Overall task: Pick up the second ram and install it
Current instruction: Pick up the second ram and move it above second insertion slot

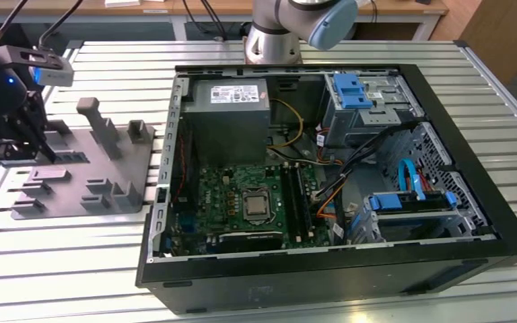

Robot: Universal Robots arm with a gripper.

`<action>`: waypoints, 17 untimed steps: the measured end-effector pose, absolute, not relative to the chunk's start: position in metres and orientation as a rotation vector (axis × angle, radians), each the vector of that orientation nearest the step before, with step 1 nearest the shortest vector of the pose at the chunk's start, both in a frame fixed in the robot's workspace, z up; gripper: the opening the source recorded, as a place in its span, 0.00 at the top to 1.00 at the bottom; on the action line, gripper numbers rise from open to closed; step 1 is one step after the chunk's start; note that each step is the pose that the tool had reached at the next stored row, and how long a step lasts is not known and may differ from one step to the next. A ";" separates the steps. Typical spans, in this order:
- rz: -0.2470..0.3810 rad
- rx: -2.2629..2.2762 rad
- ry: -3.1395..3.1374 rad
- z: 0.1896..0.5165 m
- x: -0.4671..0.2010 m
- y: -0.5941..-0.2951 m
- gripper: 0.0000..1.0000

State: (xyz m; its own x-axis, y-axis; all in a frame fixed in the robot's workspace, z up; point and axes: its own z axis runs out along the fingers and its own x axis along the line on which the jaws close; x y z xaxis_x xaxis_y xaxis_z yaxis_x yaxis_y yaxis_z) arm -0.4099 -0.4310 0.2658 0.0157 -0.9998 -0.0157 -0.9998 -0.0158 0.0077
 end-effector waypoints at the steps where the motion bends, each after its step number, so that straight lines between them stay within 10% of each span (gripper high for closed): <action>1: 0.026 -2.235 2.200 0.267 -0.410 -0.431 0.86; 17: 0.026 -2.235 2.200 0.277 -0.410 -0.431 0.86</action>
State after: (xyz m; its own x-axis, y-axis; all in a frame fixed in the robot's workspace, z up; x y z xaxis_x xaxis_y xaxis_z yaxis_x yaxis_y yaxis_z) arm -0.4099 -0.4310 0.2769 0.0157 -0.9998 -0.0157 -0.9998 -0.0158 0.0078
